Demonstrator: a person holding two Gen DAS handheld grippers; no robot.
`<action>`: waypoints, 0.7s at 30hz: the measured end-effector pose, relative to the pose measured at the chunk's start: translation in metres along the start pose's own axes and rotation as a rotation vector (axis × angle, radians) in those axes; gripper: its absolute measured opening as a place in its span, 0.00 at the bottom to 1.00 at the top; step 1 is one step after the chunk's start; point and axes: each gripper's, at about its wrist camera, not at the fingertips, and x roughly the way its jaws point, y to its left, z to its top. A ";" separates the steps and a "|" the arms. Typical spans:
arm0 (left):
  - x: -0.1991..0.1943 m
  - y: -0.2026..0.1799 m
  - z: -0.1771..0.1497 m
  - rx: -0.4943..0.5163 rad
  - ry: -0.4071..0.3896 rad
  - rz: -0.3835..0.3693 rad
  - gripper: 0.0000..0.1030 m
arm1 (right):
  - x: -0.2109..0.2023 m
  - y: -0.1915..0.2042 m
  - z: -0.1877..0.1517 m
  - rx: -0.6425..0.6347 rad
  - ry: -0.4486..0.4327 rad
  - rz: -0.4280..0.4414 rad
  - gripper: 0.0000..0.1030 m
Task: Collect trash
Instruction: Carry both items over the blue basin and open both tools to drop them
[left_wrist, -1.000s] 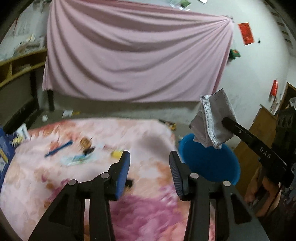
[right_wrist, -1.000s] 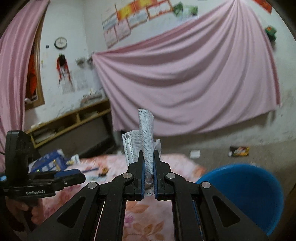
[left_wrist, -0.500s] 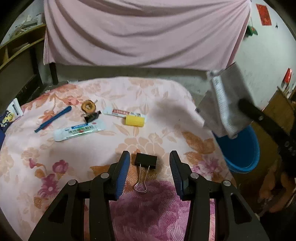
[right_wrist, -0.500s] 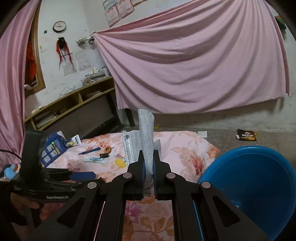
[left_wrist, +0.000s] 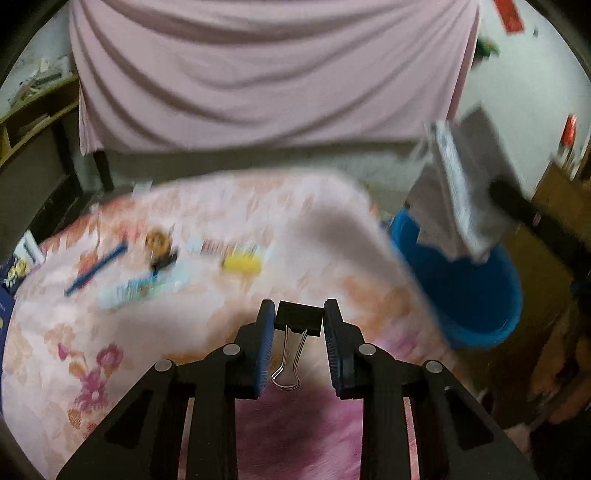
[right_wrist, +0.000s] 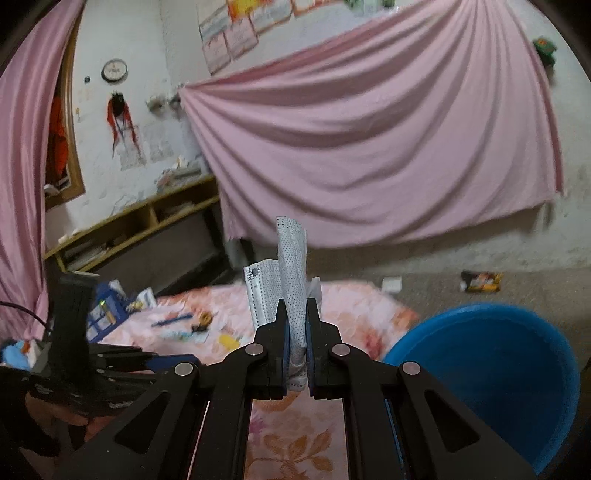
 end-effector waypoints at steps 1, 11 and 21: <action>-0.008 -0.007 0.007 -0.006 -0.055 -0.019 0.22 | -0.009 0.000 0.003 -0.011 -0.046 -0.021 0.05; -0.074 -0.087 0.044 0.081 -0.548 -0.222 0.22 | -0.087 -0.011 0.017 -0.079 -0.419 -0.196 0.05; -0.051 -0.156 0.051 0.235 -0.592 -0.322 0.22 | -0.116 -0.054 0.015 -0.018 -0.465 -0.344 0.05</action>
